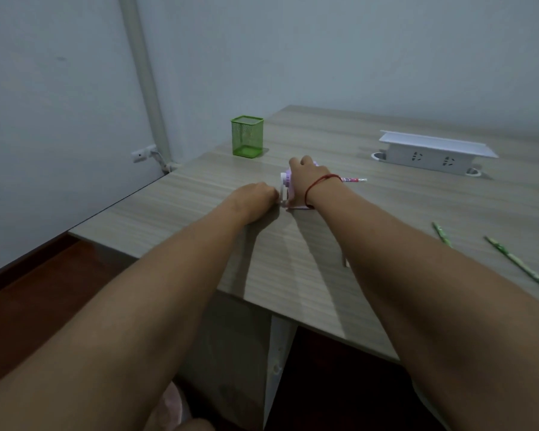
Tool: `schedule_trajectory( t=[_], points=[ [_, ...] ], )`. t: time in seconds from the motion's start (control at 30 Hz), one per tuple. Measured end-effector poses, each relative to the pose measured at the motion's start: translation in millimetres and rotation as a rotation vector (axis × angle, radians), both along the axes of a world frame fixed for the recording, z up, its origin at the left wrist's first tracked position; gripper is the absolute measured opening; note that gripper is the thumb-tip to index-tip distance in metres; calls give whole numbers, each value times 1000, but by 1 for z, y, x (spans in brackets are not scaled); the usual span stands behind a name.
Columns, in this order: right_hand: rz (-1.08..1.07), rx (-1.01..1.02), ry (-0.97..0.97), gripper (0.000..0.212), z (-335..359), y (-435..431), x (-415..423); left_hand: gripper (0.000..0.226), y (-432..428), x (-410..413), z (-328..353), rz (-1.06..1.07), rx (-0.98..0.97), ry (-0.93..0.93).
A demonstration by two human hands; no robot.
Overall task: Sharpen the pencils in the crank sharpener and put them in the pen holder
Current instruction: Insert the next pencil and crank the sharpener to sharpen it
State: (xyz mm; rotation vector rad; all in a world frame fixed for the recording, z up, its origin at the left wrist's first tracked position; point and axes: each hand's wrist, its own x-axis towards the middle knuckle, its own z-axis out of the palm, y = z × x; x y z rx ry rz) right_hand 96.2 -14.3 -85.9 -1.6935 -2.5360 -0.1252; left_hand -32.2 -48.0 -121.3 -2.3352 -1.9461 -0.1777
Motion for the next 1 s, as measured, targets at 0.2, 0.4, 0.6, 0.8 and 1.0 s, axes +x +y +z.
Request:
schedule_trajectory(
  t=[0.2,0.4,0.6,0.8,1.0],
  points=[
    [-16,-6,12,92,-4,4,-3,26,20,5,24,64,92,74],
    [-26,-55,-7,99,-1,8,-6,25,15,-5,46,-56,310,137],
    [-27,-63,-16,100,1,6,-5,25,-1,-8,43,-163,445,71],
    [-43,-79,48,82,3,10,-5,19,-23,-11,17,-238,472,23],
    [-50,-86,26,91,5,4,-5,19,-29,-11,13,-268,417,24]
  ],
)
